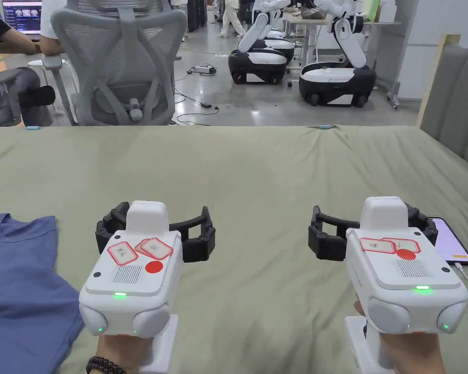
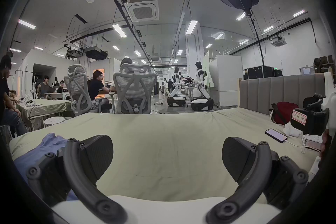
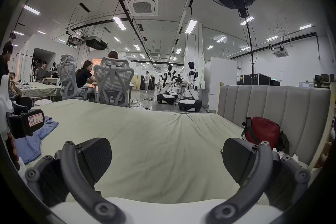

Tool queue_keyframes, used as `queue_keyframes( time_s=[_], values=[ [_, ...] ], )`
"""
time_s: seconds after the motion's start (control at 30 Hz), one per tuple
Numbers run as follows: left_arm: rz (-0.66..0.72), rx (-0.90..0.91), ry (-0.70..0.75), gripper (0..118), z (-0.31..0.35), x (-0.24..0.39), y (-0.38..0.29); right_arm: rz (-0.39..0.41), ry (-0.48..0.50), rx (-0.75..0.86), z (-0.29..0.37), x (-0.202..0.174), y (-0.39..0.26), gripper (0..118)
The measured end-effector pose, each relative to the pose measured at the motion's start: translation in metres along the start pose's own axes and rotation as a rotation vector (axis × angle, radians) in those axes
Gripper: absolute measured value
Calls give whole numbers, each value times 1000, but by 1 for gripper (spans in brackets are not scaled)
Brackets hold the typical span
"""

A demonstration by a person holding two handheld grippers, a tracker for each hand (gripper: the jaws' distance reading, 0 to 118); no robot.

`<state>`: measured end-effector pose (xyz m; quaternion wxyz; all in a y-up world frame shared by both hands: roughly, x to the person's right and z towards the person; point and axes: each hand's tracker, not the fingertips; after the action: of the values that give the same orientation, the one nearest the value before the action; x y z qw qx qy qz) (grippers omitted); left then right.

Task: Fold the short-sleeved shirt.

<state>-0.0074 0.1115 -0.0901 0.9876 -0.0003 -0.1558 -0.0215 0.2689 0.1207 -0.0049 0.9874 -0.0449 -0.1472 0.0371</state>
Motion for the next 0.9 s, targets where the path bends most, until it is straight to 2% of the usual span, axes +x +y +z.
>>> queue_keyframes(
  time_s=[0.9],
  values=[
    [6,-10,-4,118,13,7,6,-8,-4,-3,7,2,-3,118]
  ],
)
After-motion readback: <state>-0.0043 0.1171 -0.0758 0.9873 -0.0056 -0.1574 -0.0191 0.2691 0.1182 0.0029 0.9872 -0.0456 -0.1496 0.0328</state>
